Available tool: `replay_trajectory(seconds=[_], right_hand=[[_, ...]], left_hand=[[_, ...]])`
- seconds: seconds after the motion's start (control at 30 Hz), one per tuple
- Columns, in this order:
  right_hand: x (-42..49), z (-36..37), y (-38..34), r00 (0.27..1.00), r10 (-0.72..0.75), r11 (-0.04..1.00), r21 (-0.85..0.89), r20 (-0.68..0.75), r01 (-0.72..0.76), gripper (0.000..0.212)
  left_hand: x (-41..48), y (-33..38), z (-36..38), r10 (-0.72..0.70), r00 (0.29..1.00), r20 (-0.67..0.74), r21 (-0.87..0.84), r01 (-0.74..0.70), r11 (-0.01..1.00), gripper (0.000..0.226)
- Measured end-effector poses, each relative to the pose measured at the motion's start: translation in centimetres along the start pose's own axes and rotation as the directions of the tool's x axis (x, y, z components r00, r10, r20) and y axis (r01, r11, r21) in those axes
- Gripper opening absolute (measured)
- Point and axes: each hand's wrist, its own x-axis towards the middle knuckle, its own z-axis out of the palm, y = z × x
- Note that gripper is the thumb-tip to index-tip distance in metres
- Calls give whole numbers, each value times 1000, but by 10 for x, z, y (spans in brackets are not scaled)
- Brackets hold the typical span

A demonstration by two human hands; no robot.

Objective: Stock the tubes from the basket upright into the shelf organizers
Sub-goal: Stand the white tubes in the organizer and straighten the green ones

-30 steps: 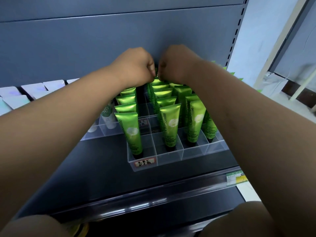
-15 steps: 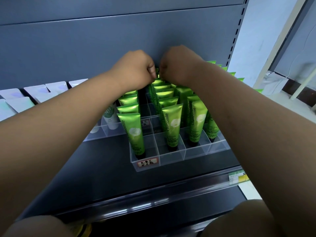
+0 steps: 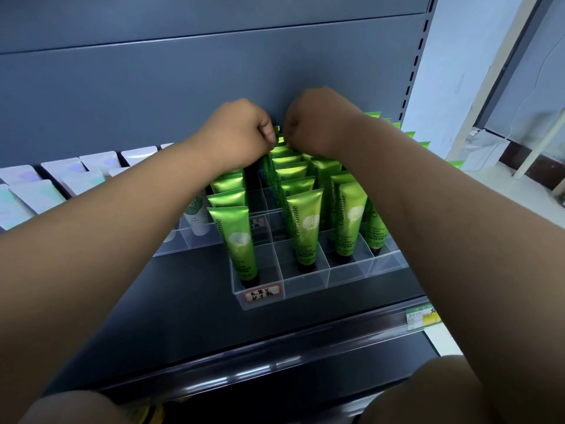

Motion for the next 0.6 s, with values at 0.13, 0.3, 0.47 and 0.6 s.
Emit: replay_trajectory(seconds=[0.13,0.3,0.47,0.6], right_hand=[[-3,-5,3,1000,-26,1000,-12,-16,25,26],[-15,-18,4,997,42,998,50,-60,-39,25],[-58,-20,-30,986,94,994,62,-141,-86,41],[-81,-12,-63,971,120,990,97,-208,-101,55]], left_hand=[[-5,-2,-3,-24,999,-43,-33,23,999,8],[-20,-3,-14,-91,982,-163,-47,84,995,12],[-52,2,-24,-135,964,-230,114,164,980,38],[-83,8,-27,-130,951,-279,165,181,970,44]])
